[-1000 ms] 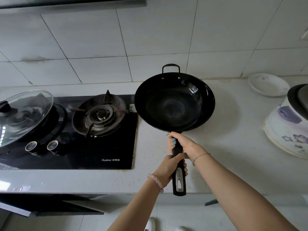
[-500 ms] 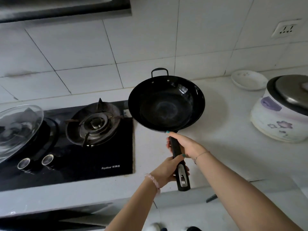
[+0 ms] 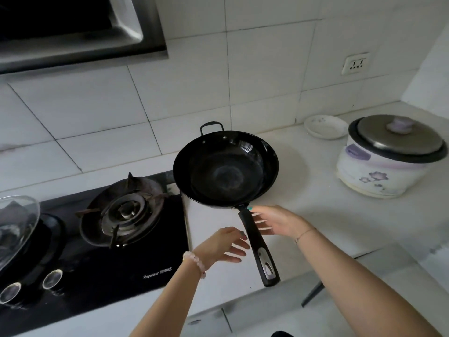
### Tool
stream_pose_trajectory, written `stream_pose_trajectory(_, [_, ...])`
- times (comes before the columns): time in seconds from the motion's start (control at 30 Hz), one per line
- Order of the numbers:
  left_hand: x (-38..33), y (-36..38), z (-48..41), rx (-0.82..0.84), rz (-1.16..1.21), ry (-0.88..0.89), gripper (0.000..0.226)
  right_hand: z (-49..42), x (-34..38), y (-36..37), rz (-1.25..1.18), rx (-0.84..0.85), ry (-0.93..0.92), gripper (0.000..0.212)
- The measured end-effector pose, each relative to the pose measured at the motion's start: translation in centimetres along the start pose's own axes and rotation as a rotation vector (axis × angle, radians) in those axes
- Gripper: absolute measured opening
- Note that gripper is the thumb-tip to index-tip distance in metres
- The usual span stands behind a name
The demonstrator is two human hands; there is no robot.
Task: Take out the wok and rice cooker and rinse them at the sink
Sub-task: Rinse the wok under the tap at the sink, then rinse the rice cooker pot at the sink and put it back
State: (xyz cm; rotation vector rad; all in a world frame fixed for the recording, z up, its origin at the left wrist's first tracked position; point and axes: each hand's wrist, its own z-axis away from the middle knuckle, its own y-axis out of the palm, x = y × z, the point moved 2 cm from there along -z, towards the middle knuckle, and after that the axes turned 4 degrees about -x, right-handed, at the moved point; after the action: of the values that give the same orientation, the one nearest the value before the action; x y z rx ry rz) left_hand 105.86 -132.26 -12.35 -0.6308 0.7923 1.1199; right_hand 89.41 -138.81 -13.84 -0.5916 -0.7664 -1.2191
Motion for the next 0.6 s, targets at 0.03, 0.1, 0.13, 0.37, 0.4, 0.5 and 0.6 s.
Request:
stream_pose_trajectory(0.03, [-0.2, -0.4, -0.1, -0.024, -0.007, 0.022, 0.027, 0.4, 0.1, -0.3, -0.004, -0.029, -0.019, 0.03])
stream_pose_trajectory(0.1, [-0.9, -0.9, -0.4, -0.081, -0.045, 0.06, 0.02, 1.3, 0.3, -1.0, -0.044, -0.089, -0.062, 0.02])
stream_pose_trajectory(0.13, [-1.2, -1.1, -0.5, -0.109, -0.077, 0.081, 0.019, 1.7, 0.4, -1.4, -0.059, -0.117, -0.083, 0.016])
stream_pose_trajectory(0.37, [-4.7, 0.7, -2.0, -0.112, -0.345, 0.342, 0.016, 5.9, 0.4, -5.7, -0.014, -0.426, -0.258, 0.015])
stream_pose_trajectory(0.4, [-5.1, 1.4, -2.2, -0.096, -0.402, 0.375, 0.016, 6.7, 0.3, -6.5, -0.024, -0.489, -0.28, 0.017])
stream_pose_trajectory(0.5, [-6.2, 3.2, -2.7, -0.075, -0.546, 0.481, 0.015, 9.3, -0.3, -9.2, -0.039, -0.618, -0.329, 0.014])
stream_pose_trajectory(0.6, [-7.9, 4.9, -3.0, -0.059, -0.539, 0.551, 0.015, 12.3, -0.6, -12.3, -0.049, -0.69, -0.355, 0.011])
